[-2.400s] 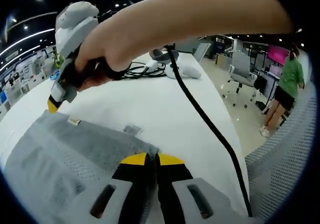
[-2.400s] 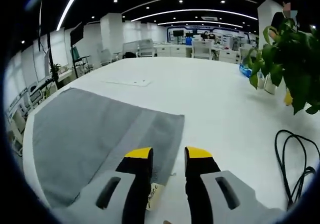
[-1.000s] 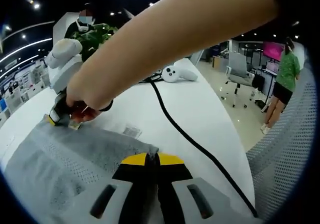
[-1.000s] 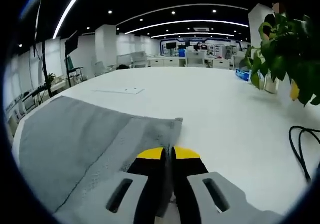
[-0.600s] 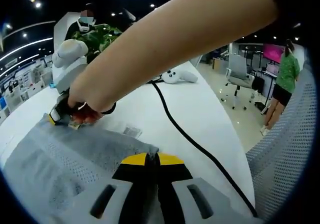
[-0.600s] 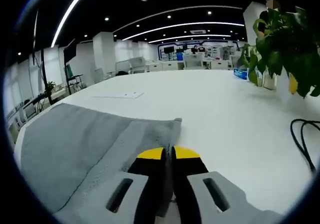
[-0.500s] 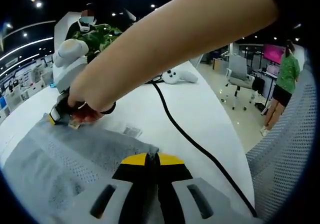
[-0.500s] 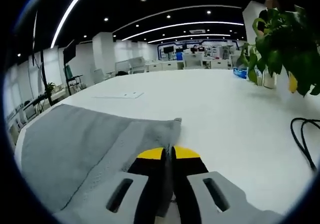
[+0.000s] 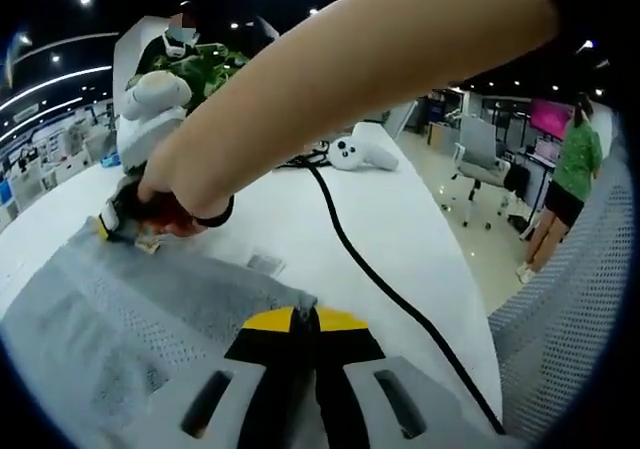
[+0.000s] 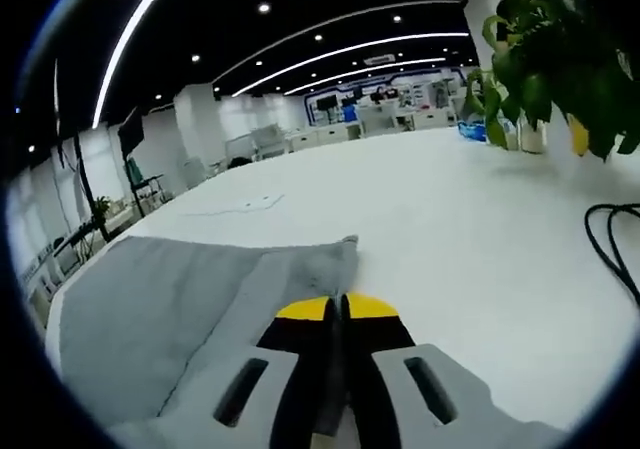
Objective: Fold the towel on the table until its edges align and the towel forms a compact rectangular stack.
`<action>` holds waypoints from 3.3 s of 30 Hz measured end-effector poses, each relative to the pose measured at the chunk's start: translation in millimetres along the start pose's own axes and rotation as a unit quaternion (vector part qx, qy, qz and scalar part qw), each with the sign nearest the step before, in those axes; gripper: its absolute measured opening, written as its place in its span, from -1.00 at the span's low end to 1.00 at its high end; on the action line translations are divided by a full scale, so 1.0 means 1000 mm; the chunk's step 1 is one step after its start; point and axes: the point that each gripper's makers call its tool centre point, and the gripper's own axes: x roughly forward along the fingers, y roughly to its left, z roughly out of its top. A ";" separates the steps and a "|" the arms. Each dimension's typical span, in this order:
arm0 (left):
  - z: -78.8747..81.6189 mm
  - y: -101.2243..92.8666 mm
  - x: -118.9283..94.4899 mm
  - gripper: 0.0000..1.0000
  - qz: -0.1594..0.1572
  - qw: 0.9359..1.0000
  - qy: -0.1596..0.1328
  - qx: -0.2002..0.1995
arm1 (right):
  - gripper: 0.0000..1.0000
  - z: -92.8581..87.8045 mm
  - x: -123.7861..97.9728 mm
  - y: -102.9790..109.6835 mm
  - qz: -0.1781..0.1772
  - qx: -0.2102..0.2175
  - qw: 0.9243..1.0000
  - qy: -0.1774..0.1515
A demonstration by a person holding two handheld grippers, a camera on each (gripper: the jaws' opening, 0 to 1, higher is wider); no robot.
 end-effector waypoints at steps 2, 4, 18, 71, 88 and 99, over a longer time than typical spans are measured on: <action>-0.001 0.000 -0.002 -0.90 0.001 1.000 0.008 0.006 | -0.98 0.000 0.000 0.002 0.008 0.027 1.000 -0.001; 0.000 -0.002 -0.006 -0.90 0.003 1.000 0.014 0.022 | -0.98 -0.001 -0.001 0.000 0.015 0.030 0.999 0.005; 0.025 -0.005 -0.036 -0.91 0.016 1.000 -0.017 0.011 | -1.00 0.023 -0.032 0.022 0.027 0.043 0.999 -0.016; 0.083 0.013 -0.231 -0.91 0.081 0.988 -0.124 -0.047 | -1.00 0.161 -0.061 0.193 0.085 0.058 0.989 -0.109; 0.069 0.029 -0.311 -0.91 0.115 0.981 -0.148 -0.048 | -1.00 0.181 -0.056 0.295 0.136 0.038 0.982 -0.122; 0.054 0.050 -0.348 -0.91 0.147 0.973 -0.164 -0.074 | -1.00 0.190 -0.052 0.328 0.151 0.038 0.980 -0.128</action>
